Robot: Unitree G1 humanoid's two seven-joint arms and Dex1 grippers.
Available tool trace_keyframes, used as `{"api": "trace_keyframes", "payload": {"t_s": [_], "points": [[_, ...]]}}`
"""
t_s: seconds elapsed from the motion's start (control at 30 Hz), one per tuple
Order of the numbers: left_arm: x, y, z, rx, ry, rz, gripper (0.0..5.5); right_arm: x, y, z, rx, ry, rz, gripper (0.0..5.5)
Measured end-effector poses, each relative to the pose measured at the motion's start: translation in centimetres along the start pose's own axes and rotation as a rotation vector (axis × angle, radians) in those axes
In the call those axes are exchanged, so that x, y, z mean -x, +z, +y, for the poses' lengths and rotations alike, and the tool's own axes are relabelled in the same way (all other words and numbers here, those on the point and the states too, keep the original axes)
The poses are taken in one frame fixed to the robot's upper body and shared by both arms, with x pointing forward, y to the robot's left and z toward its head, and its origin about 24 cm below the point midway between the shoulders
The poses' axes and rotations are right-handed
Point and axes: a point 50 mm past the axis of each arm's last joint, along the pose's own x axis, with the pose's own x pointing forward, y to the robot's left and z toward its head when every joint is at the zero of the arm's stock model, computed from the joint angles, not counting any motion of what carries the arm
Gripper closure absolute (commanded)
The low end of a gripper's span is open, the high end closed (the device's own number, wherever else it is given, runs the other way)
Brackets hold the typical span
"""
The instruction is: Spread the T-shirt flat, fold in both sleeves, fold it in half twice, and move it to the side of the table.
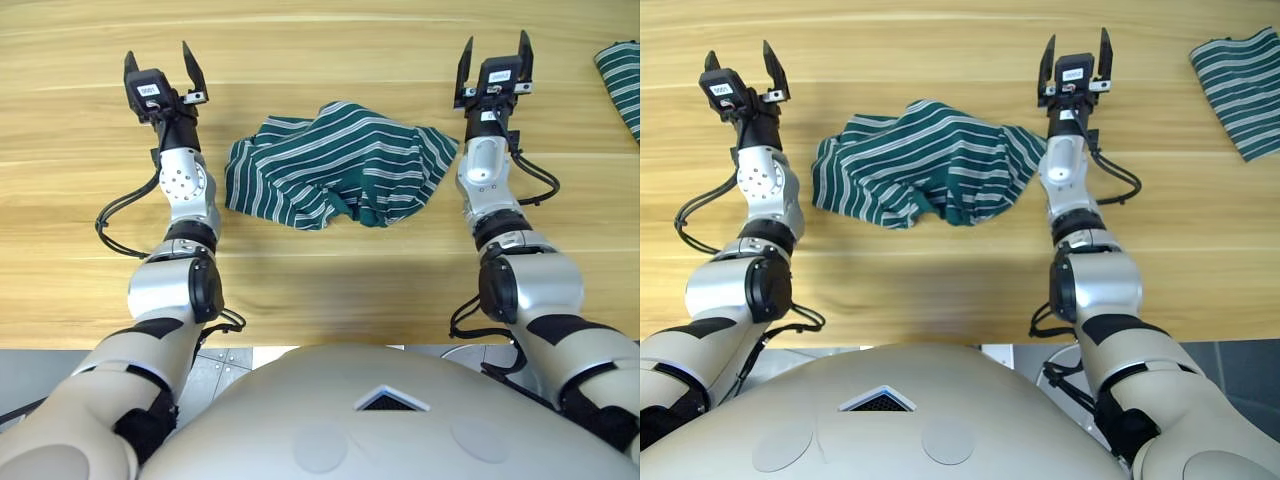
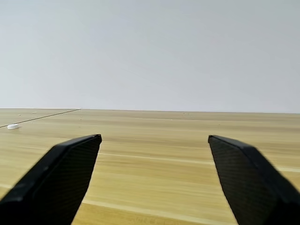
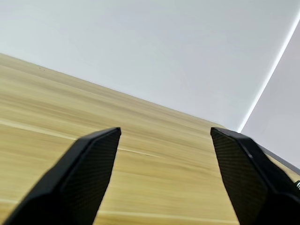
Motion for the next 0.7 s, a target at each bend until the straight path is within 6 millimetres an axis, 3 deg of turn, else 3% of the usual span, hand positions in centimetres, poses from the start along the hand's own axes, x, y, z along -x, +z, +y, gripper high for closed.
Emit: {"api": "trace_keyframes", "payload": {"t_s": [0.1,0.47,0.6,0.7], "points": [[0.6,-0.2,-0.6,-0.087,-0.056,-0.019,1.81,0.0,0.2,0.1,0.008,0.002,-0.018,1.97],[1.4,-0.8,-2.1,-0.118,-0.090,0.001,1.81,0.9,-0.5,0.2,0.028,-0.013,-0.004,1.97],[1.2,-0.9,-0.8,-0.063,-0.020,0.018,1.81,1.4,-1.0,0.4,0.021,-0.009,0.024,1.97],[1.0,-0.9,0.9,-0.050,0.051,0.026,1.81,1.2,-0.8,1.8,-0.010,0.028,0.051,1.97]]}}
